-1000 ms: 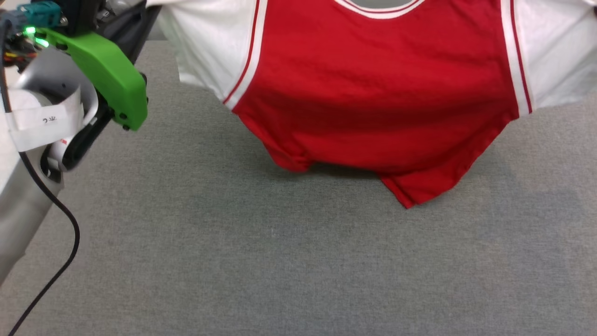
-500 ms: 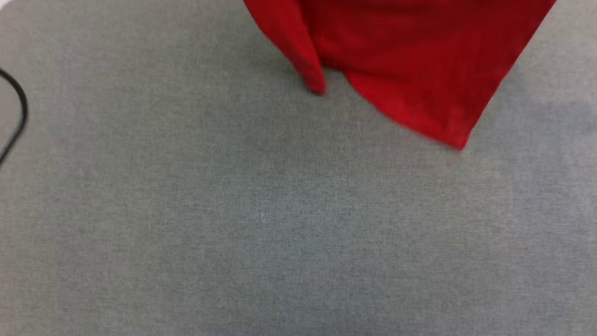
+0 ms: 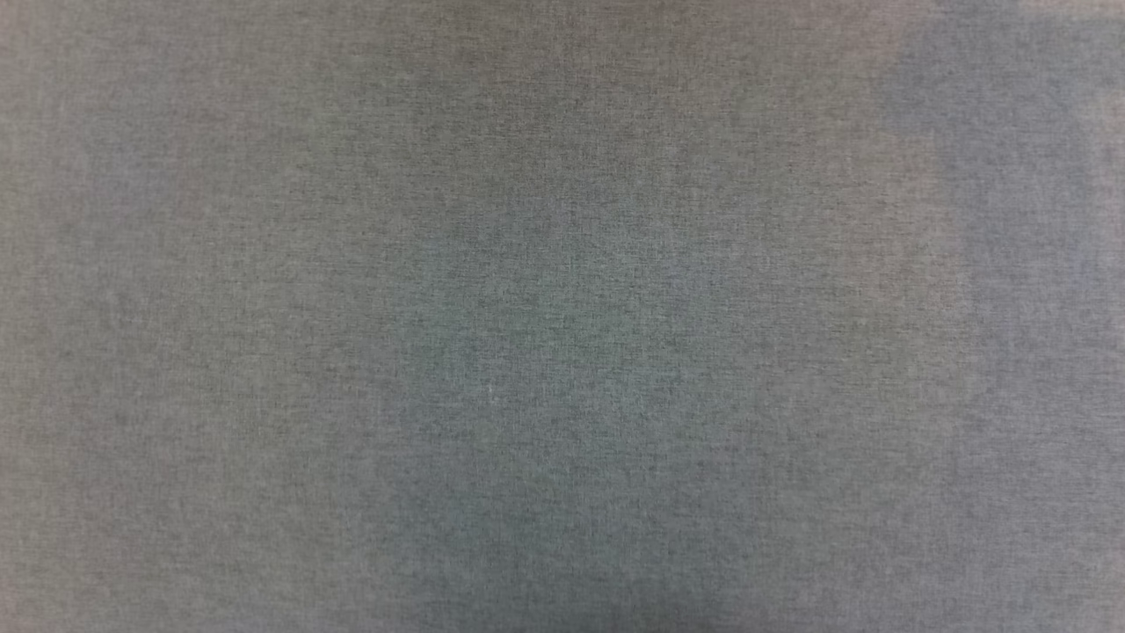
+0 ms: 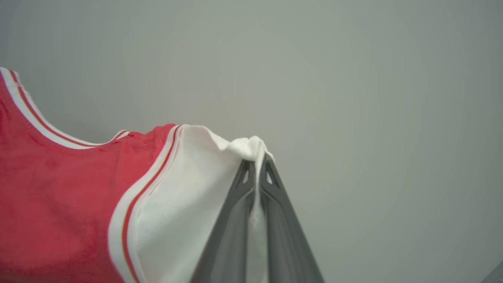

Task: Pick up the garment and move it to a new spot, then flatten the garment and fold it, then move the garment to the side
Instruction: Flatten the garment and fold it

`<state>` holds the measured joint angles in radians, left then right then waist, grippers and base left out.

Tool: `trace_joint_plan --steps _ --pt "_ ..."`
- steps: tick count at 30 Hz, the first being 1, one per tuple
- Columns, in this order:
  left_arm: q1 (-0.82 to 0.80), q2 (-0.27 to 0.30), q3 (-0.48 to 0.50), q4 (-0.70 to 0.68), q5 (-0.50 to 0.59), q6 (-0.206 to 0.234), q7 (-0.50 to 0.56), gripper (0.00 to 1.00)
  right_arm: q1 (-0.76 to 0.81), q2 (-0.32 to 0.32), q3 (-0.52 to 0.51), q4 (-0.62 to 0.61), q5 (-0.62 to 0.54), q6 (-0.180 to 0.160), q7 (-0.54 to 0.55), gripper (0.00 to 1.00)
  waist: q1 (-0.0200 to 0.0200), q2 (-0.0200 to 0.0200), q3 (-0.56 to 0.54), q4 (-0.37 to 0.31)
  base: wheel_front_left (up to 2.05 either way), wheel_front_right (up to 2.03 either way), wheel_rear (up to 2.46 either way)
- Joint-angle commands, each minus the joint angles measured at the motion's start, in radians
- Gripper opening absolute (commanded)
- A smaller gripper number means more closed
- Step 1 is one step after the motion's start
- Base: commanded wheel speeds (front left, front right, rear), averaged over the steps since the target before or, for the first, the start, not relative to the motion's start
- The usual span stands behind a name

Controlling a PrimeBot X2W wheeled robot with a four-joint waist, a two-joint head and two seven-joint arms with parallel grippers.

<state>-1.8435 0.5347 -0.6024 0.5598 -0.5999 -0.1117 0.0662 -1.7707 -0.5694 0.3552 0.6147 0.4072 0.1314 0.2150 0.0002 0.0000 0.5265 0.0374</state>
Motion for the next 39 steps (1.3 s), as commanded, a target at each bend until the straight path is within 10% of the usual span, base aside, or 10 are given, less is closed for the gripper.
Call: trace_joint_plan --steps 1,24,39 --pt "-0.017 0.003 -0.002 0.014 -0.008 -0.006 -0.011 0.00 -0.021 0.004 0.014 0.023 -0.002 -0.001 -0.015 0.00 -0.0002 0.0000 -0.007 0.001 0.00 0.00 0.00" --pt "0.565 0.040 -0.116 0.127 -0.153 -0.009 -0.223 0.00 0.465 0.071 0.324 0.221 0.282 -0.001 -0.332 0.00 -0.0002 0.0000 -0.181 -0.011 0.00 0.00 0.00" --pt "1.299 0.116 -0.148 -0.118 -0.285 0.152 -0.299 0.00 1.027 -0.023 0.463 0.052 0.396 -0.001 -0.431 0.00 -0.0002 0.0000 -0.384 -0.029 0.00 0.00 0.00"
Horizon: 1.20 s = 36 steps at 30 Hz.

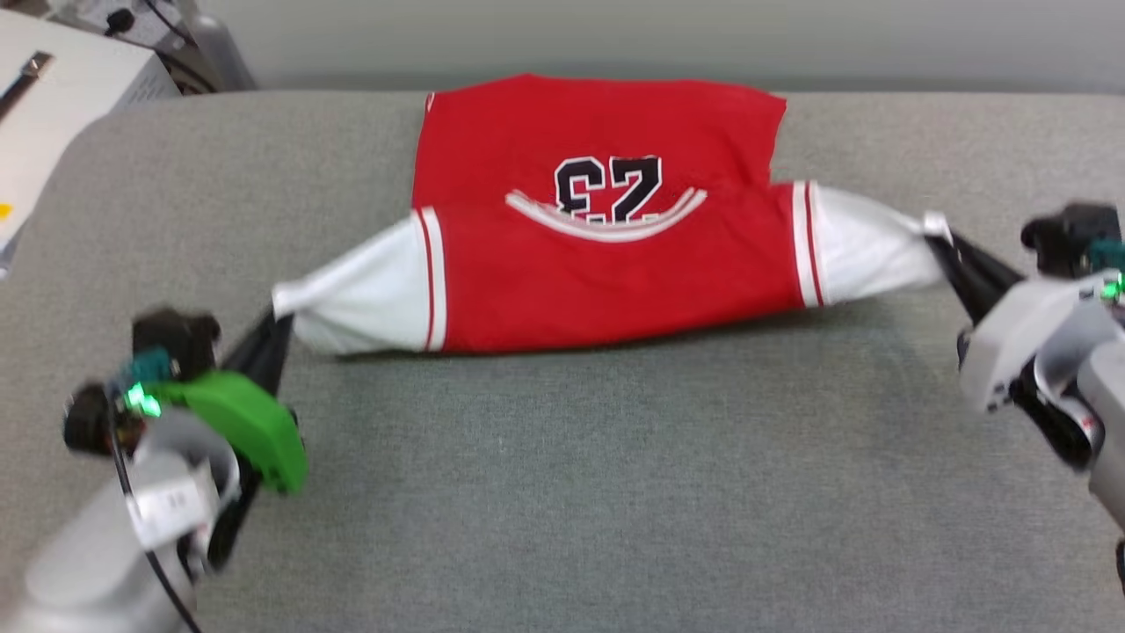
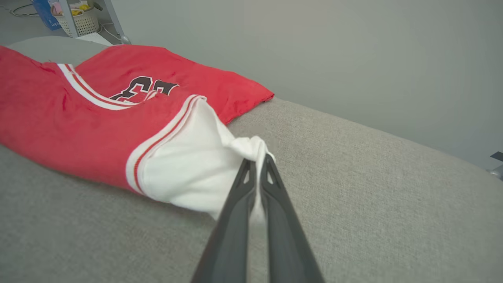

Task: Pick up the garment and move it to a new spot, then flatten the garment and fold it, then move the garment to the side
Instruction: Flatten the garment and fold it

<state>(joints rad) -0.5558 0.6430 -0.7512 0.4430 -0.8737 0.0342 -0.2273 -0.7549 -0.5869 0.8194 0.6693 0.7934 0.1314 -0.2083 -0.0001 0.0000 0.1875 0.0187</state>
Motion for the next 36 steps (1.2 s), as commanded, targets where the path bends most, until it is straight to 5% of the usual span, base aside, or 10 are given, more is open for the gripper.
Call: trace_joint_plan --steps 1,12,26,28,29,36 --pt "0.058 0.015 -0.001 -0.026 -0.021 0.022 -0.006 0.00 0.047 -0.015 -0.009 -0.014 0.015 -0.001 -0.013 0.00 0.0001 0.0000 -0.057 -0.011 0.00 0.00 0.00" --pt "0.426 0.043 -0.013 -0.150 -0.109 0.129 -0.021 0.00 0.463 -0.079 -0.148 -0.066 0.028 -0.001 -0.009 0.00 0.0001 0.0000 -0.130 -0.026 0.00 0.00 0.00" --pt "0.502 0.004 0.029 -0.133 -0.097 0.148 -0.033 0.00 0.701 -0.061 -0.312 -0.150 -0.009 -0.001 0.088 0.00 0.0001 0.0000 -0.127 -0.011 0.00 0.00 0.00" --pt "0.493 0.003 0.034 -0.146 -0.082 0.151 -0.033 0.00 0.697 -0.064 -0.339 -0.169 -0.026 -0.001 0.107 0.75 0.0001 0.0000 -0.118 -0.006 0.00 0.00 0.00" --pt "0.487 0.001 0.037 -0.155 -0.075 0.153 -0.033 0.00 0.691 -0.067 -0.360 -0.183 -0.038 -0.001 0.113 1.00 0.0001 0.0000 -0.114 -0.003 0.00 0.00 0.00" --pt "0.421 -0.021 0.071 -0.264 0.002 0.182 -0.034 0.00 0.553 -0.124 -0.599 -0.344 -0.153 -0.001 0.183 1.00 0.0001 0.0000 -0.017 0.053 0.00 0.00 0.00"
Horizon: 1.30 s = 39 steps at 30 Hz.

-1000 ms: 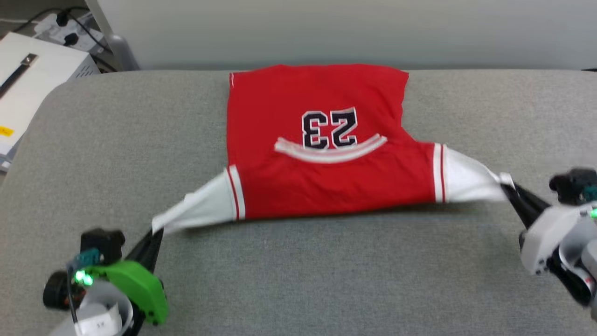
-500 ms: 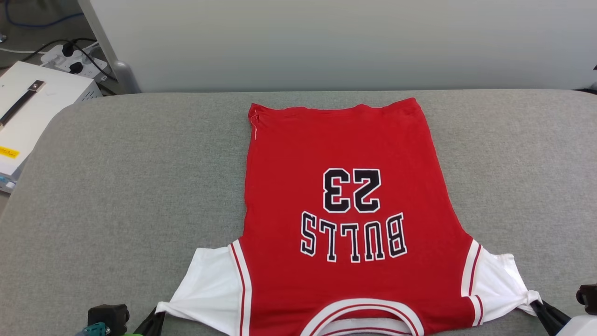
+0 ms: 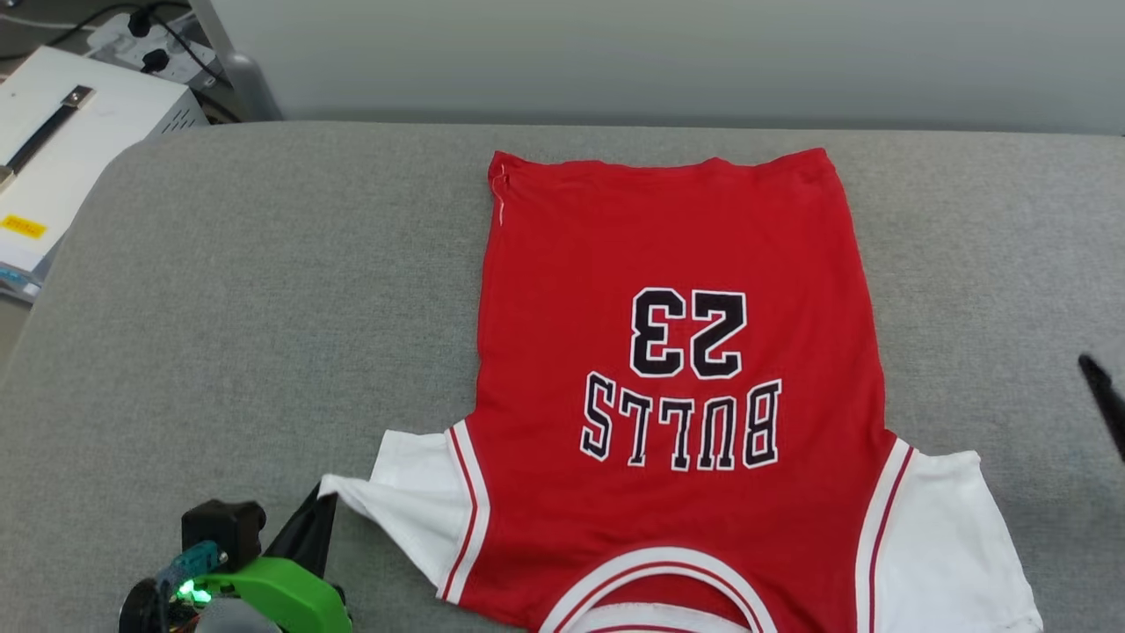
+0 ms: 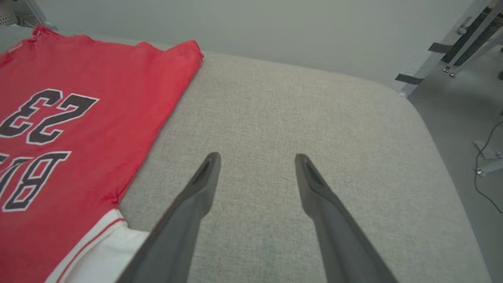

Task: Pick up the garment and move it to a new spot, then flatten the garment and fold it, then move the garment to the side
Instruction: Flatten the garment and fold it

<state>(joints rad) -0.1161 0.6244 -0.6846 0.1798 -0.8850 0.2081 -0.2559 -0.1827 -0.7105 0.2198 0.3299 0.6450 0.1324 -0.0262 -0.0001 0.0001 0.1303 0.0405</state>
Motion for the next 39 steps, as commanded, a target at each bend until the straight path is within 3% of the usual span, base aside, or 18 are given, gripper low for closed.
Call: trace_joint_plan --steps 1,6,10,18,21,26,35,36,37,39 --pt "-0.029 -0.006 0.008 -0.015 0.025 0.011 -0.006 0.00 -0.054 -0.004 -0.030 -0.033 -0.020 -0.002 0.014 1.00 0.0001 -0.0001 0.060 0.042 0.00 0.00 0.00" --pt "-0.078 -0.029 0.024 -0.077 0.079 0.022 -0.006 0.00 -0.246 -0.003 -0.110 -0.136 -0.041 -0.002 0.143 1.00 0.0001 -0.0001 0.152 0.096 0.00 0.00 0.00" --pt "-0.119 -0.053 0.031 -0.112 0.120 0.022 -0.006 0.00 -0.419 -0.016 -0.061 -0.159 -0.041 -0.002 0.358 1.00 0.0001 -0.0001 0.227 0.141 0.00 0.00 0.00" --pt "-0.169 -0.130 0.070 -0.173 0.165 -0.005 -0.006 0.00 -0.752 -0.015 0.048 -0.021 -0.003 -0.002 0.886 1.00 0.0001 -0.0001 0.349 0.222 0.00 0.00 0.00" --pt "-0.182 -0.147 0.082 -0.184 0.198 -0.004 -0.006 0.00 -0.835 -0.005 0.072 0.039 -0.020 -0.002 1.016 1.00 0.0001 -0.0001 0.388 0.240 0.00 0.00 0.00" --pt "-0.209 -0.210 0.101 -0.199 0.250 -0.030 -0.006 0.00 -0.928 0.037 0.082 0.174 -0.090 -0.002 1.052 1.00 0.0001 -0.0001 0.459 0.282 0.00 0.00 0.00" --pt "-0.205 -0.250 0.131 -0.187 0.289 -0.059 -0.006 0.00 -0.855 0.047 0.116 0.302 -0.083 -0.002 1.047 1.00 0.0001 -0.0001 0.476 0.289 0.00 0.00 0.00" --pt "-0.203 -0.252 0.136 -0.184 0.293 -0.061 -0.006 0.00 -0.849 0.045 0.119 0.304 -0.073 -0.002 1.043 0.21 0.0001 -0.0001 0.469 0.286 0.00 0.00 0.00" --pt "-0.200 -0.253 0.140 -0.181 0.295 -0.062 -0.006 0.00 -0.847 0.042 0.120 0.303 -0.066 -0.002 1.033 0.00 0.0001 -0.0001 0.462 0.283 0.00 0.00 0.00" --pt "-0.193 -0.252 0.148 -0.174 0.299 -0.065 -0.006 0.00 -0.850 0.033 0.128 0.295 -0.061 -0.002 1.000 0.00 0.0001 -0.0001 0.439 0.273 0.00 0.00 0.00"
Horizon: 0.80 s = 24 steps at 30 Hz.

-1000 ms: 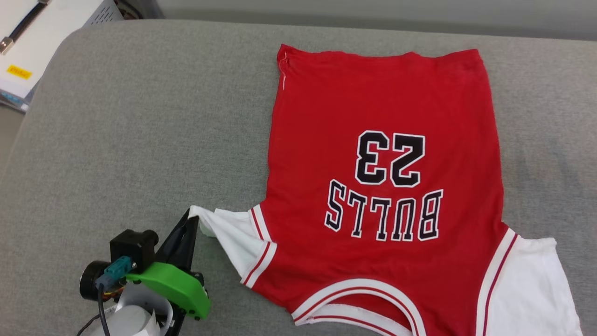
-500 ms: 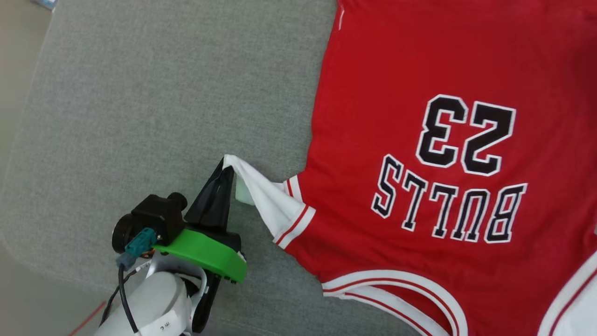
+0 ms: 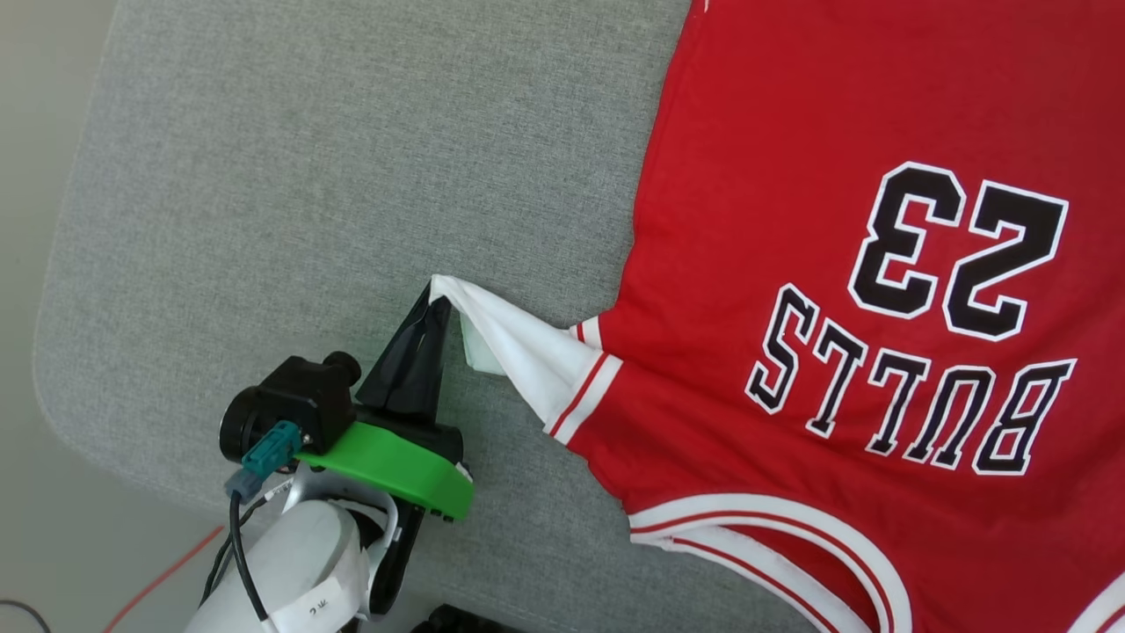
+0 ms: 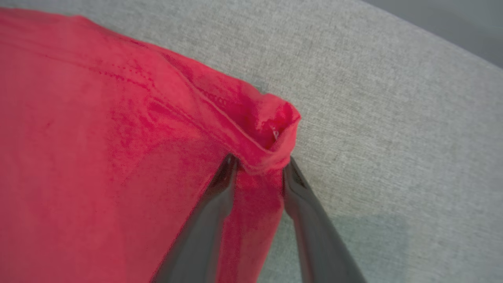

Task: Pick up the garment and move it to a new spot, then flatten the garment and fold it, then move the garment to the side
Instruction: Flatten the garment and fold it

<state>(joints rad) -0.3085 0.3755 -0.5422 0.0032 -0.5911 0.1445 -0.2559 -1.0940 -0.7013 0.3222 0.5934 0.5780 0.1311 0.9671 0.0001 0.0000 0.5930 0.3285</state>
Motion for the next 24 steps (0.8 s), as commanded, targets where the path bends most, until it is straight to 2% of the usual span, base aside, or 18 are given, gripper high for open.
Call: trace_joint_plan --steps 1,9,10,14,20,24 --pt "0.005 -0.001 0.010 0.007 0.006 -0.003 -0.006 0.00 0.055 0.020 0.028 0.027 0.011 0.000 -0.013 0.00 -0.0001 0.0000 -0.037 -0.022 0.00 0.00 0.00" --pt "0.068 0.026 0.028 0.035 0.002 0.000 -0.005 0.00 0.046 -0.028 0.086 -0.019 0.075 0.000 -0.185 0.00 -0.0001 0.0000 -0.189 -0.089 0.00 0.00 0.00" --pt "0.096 0.039 0.035 0.036 -0.006 0.006 -0.004 0.00 0.080 -0.073 0.132 -0.062 0.115 0.000 -0.231 0.00 -0.0001 0.0000 -0.247 -0.119 0.00 0.00 0.00" --pt "0.146 0.061 0.043 0.029 -0.016 0.025 0.005 0.00 0.164 -0.157 0.189 -0.147 0.189 0.000 -0.276 0.00 -0.0001 0.0000 -0.318 -0.166 0.00 0.00 0.00" --pt "0.215 0.091 0.057 0.012 -0.032 0.049 0.016 0.00 0.348 -0.280 0.213 -0.267 0.282 0.000 -0.322 0.00 -0.0001 0.0000 -0.381 -0.228 0.00 0.00 0.00" --pt "0.253 0.106 0.067 0.007 -0.044 0.061 0.018 0.00 0.510 -0.333 0.192 -0.324 0.332 0.000 -0.346 0.00 -0.0001 0.0000 -0.399 -0.263 0.00 0.00 0.00"
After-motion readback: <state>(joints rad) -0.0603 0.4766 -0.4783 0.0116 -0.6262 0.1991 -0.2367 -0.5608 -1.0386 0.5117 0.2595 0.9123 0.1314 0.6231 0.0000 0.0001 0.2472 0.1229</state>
